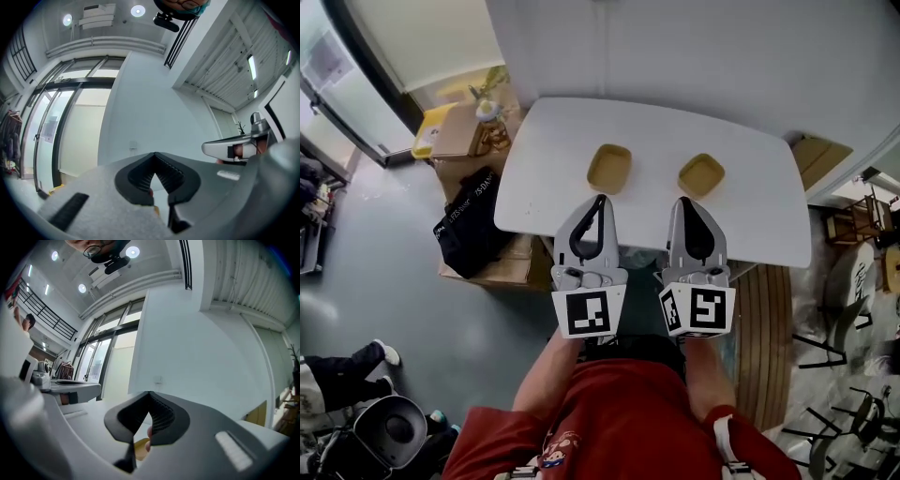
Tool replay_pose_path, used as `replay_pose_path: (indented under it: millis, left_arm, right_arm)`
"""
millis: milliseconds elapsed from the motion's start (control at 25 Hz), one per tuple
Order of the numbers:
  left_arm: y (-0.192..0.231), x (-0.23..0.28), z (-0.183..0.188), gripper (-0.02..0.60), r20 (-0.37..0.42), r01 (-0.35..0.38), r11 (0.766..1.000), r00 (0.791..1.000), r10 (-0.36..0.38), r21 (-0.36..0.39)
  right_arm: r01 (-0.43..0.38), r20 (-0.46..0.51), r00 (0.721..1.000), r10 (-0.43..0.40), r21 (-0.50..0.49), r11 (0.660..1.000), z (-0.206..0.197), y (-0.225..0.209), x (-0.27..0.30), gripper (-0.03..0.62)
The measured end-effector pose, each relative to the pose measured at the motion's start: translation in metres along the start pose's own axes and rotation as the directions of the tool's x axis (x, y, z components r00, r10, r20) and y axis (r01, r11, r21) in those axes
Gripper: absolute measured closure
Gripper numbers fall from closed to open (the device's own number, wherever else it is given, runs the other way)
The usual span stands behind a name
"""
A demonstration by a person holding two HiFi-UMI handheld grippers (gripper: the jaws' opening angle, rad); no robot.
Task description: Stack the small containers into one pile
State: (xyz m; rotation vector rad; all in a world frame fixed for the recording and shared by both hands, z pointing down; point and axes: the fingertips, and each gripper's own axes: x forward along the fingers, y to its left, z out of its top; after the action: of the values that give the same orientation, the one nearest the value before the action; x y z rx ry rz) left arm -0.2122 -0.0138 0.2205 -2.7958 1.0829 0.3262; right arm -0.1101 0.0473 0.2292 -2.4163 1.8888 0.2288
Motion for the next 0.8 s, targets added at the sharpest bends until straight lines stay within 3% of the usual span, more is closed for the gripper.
replay_pose_path:
  millis: [400, 800]
  left_arm:
    - [0.007, 0.047, -0.027, 0.578, -0.033, 0.001, 1.000, 0.999, 0.000, 0.030]
    - [-0.020, 0.123, -0.042, 0.578, -0.047, -0.014, 0.999, 0.999, 0.015, 0.032]
  right_arm:
    - [-0.006, -0.006, 1.000, 0.006, 0.031, 1.000, -0.026, -0.021, 0.045, 0.592]
    - [-0.018, 0.004, 1.000, 0.018, 0.057, 0.998, -0.033, -0.089, 0.092, 0.592]
